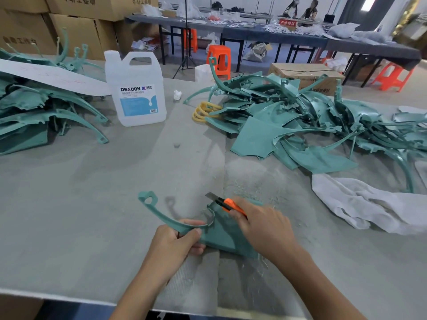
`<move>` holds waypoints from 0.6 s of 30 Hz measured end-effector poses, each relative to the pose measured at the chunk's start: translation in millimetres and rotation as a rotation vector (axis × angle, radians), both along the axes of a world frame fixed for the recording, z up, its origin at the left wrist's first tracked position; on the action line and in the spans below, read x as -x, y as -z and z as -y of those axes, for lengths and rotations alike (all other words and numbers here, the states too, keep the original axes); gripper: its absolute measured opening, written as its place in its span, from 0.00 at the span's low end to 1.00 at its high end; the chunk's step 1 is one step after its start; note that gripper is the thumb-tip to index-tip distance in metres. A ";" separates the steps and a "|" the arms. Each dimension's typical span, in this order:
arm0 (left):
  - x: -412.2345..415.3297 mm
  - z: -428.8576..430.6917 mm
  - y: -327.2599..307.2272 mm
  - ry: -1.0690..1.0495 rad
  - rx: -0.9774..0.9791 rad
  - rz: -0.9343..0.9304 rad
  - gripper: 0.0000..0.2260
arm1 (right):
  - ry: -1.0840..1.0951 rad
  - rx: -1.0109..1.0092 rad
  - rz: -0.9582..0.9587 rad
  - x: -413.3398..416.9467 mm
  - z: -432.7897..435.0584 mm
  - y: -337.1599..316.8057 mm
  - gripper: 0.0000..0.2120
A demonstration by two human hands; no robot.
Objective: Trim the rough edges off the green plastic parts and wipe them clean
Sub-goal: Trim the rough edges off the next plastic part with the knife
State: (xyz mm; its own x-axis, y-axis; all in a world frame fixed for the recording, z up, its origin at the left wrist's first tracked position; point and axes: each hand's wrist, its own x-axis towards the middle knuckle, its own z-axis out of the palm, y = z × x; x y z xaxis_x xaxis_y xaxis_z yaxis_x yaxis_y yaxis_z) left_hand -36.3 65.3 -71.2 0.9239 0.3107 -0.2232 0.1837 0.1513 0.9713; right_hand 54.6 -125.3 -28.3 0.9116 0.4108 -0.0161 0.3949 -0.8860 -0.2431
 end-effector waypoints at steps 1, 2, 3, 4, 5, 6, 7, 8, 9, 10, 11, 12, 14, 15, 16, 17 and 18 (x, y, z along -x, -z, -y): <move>0.2 0.1 0.1 0.001 -0.001 -0.002 0.10 | 0.022 0.012 0.002 -4.3 2.4 0.4 0.15; 0.3 0.2 0.2 0.003 0.002 -0.005 0.10 | 0.046 0.020 0.008 -9.1 5.4 -0.2 0.15; 0.4 0.4 0.4 0.003 0.006 -0.009 0.11 | 0.058 0.016 0.006 -12.3 8.3 -0.8 0.15; 0.4 0.3 0.2 0.003 0.009 -0.011 0.11 | 0.052 0.000 -0.001 -13.0 9.9 -0.9 0.15; -0.2 0.1 -0.7 0.004 0.010 -0.011 0.12 | 0.031 -0.023 -0.013 -12.2 10.1 -0.9 0.14; -0.6 -0.6 -1.4 0.006 0.008 -0.014 0.12 | 0.010 -0.041 -0.030 -10.9 9.0 -1.1 0.14; -0.5 -1.1 -1.4 0.009 0.009 -0.018 0.11 | 0.004 -0.041 -0.046 -10.7 8.1 -1.2 0.14; -0.8 -1.1 -1.2 0.008 0.016 -0.019 0.11 | 0.012 -0.021 -0.054 -12.8 8.1 -1.4 0.14; -0.5 -0.7 -1.1 0.006 0.026 -0.022 0.11 | 0.032 0.005 -0.055 -15.5 9.1 -1.2 0.14; 0.1 -0.4 -1.0 0.007 0.029 -0.028 0.10 | 0.048 0.017 -0.054 -17.2 10.4 -0.9 0.14; 0.2 -0.1 -1.1 0.009 0.026 -0.030 0.10 | 0.049 0.009 -0.058 -17.6 11.3 -0.8 0.14; 0.3 -0.1 -1.7 0.012 0.019 -0.031 0.10 | 0.039 -0.003 -0.070 -17.1 11.3 -1.5 0.14; 0.2 -0.6 -2.2 0.013 0.011 -0.037 0.10 | 0.026 0.021 -0.071 -17.0 10.8 -2.6 0.14; 0.3 -0.9 -1.9 0.013 0.012 -0.041 0.10 | 0.039 0.052 -0.050 -18.7 12.3 -2.9 0.14; 0.9 -1.3 -1.8 0.018 0.015 -0.043 0.10 | 0.063 0.067 -0.035 -20.7 15.8 -3.6 0.15; 1.8 -1.8 -2.1 0.029 0.016 -0.045 0.10 | 0.086 0.052 -0.036 -23.0 20.8 -4.2 0.15; 2.4 -2.3 -2.7 0.041 0.014 -0.043 0.09 | 0.105 0.016 -0.046 -25.5 27.1 -5.5 0.15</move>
State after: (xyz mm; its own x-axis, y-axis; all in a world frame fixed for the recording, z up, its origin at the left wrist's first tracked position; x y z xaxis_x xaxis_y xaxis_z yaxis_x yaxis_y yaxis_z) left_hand -38.7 67.6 -68.5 0.9251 0.2694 -0.2674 0.2320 0.1563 0.9601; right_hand 80.1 -152.4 -22.8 0.9477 0.3125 -0.0643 0.2887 -0.9257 -0.2444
